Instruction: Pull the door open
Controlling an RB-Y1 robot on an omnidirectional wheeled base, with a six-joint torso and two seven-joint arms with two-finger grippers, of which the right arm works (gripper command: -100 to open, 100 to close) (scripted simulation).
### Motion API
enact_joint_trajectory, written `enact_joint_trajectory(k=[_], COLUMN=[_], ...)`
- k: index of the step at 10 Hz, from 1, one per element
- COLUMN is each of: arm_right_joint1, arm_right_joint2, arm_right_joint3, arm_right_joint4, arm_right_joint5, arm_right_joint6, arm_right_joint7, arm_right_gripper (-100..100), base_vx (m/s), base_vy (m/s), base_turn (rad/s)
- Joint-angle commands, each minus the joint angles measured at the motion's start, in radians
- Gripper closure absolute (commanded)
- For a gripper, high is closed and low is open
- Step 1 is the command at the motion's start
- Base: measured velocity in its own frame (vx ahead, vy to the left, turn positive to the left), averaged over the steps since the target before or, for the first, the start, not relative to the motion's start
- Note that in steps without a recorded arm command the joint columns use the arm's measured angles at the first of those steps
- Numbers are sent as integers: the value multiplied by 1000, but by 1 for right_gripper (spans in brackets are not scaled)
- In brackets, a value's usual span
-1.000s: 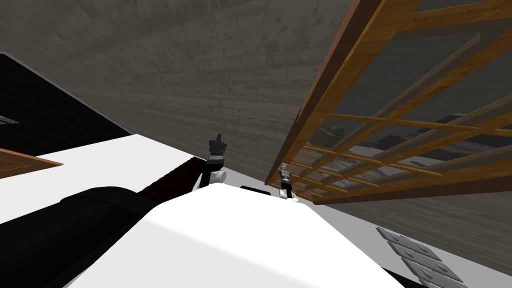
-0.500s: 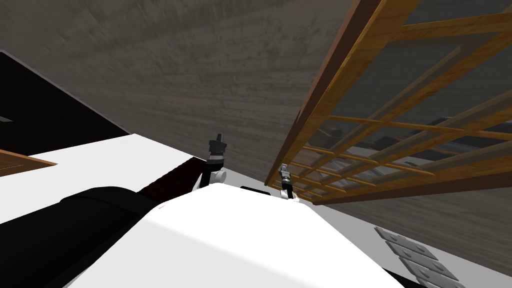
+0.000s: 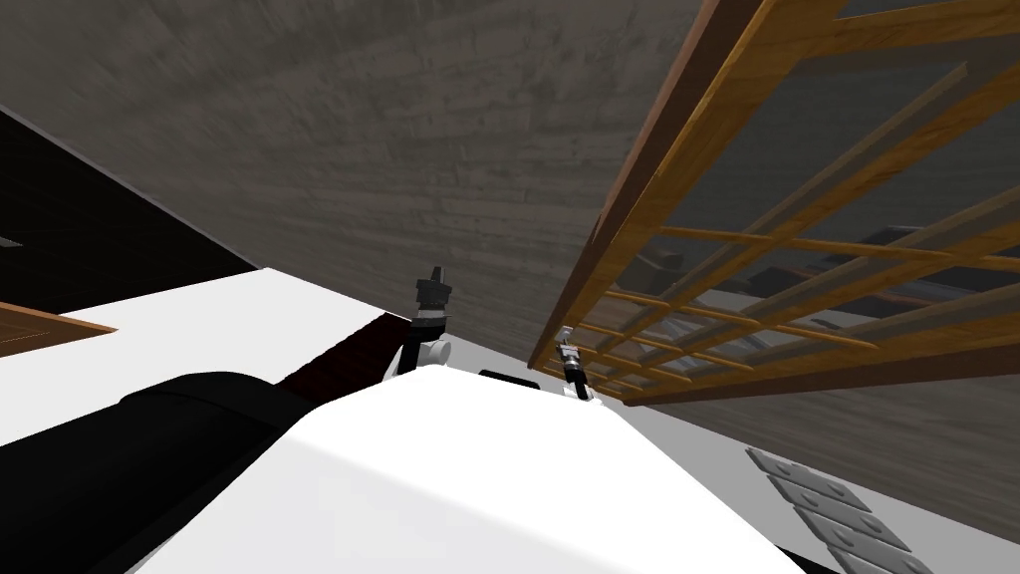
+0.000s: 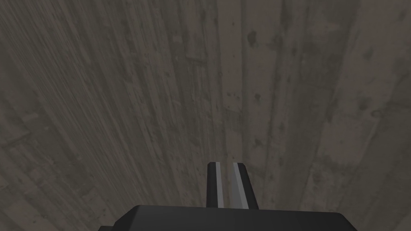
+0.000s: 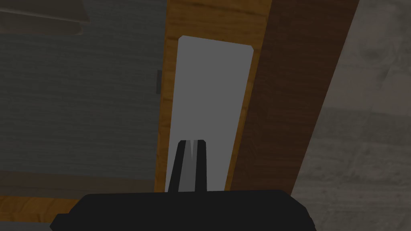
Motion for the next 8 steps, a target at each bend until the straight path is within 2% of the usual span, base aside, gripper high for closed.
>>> enact_joint_trajectory(k=[1, 2, 4, 6, 7, 8], arm_right_joint1=[16, 18, 21, 21, 16, 15], arm_right_joint2=[-20, -23, -25, -25, -17, -14], arm_right_joint3=[-19, -22, -35, -35, -42, -43], arm_right_joint4=[-2, -3, -11, -11, -19, -21], arm_right_joint5=[-18, -22, -46, -46, -63, -67], arm_right_joint6=[-28, -36, -85, -85, -126, -136], arm_right_joint7=[-17, -22, -49, -49, -72, -77], arm_right_gripper=[-100, -100, -100, -100, -100, -100], base_vx=[-60, -90, -148, -91, -144, -196], base_vy=[89, 112, 132, 70, 44, 6], base_turn=[1, 14, 40, -1, 27, 8])
